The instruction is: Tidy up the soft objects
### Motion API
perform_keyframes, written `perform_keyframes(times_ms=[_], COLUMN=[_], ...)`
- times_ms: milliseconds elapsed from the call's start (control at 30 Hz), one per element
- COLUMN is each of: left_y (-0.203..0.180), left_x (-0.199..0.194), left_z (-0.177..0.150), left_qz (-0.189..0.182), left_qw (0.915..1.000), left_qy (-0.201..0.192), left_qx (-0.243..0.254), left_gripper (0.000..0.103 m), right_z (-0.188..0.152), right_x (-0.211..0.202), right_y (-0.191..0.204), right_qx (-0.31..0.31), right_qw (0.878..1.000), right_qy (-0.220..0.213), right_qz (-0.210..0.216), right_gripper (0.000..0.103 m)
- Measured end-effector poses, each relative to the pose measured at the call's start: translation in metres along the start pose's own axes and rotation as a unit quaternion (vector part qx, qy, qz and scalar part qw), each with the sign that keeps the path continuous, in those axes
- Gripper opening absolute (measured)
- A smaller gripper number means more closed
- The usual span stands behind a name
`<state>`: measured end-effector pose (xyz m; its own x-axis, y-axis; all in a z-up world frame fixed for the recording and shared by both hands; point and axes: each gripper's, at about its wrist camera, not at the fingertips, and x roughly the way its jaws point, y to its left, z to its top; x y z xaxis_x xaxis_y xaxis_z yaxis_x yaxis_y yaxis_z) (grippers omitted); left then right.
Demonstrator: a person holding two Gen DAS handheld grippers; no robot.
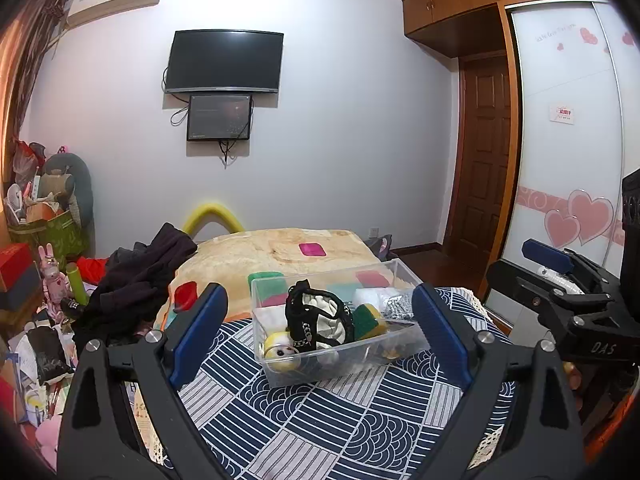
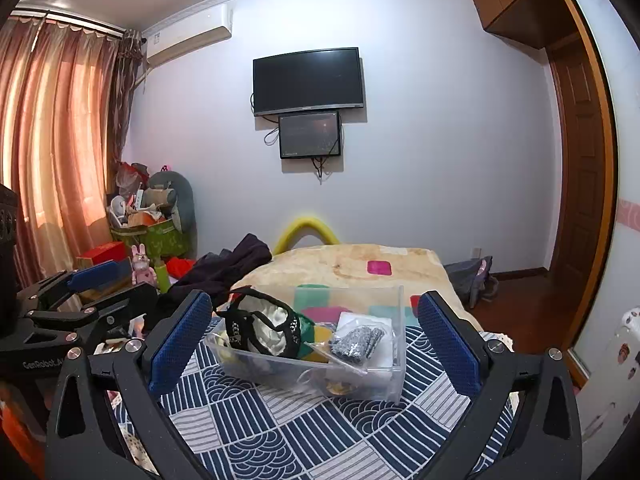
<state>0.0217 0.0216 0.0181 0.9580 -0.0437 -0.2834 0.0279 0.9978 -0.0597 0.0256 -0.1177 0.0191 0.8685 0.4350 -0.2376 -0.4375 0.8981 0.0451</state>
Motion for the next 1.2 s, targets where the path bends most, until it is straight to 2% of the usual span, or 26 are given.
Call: perform_keyframes(times_ms=[1200], left_y=[-0.0005], left_x=[-0.0013], left_z=[0.0011], left_qz=[-0.002], left_qw=[0.9999], left_qy=[0.004], left_qx=[-0.013], left_gripper=[0.096], right_z=[0.0014], right_x=[-0.0009], right_y=[0.0004], right_qx=[0.001], right_qw=[1.0], right_qy=[0.001], right_qz=[0.0], right_gripper=[0.103])
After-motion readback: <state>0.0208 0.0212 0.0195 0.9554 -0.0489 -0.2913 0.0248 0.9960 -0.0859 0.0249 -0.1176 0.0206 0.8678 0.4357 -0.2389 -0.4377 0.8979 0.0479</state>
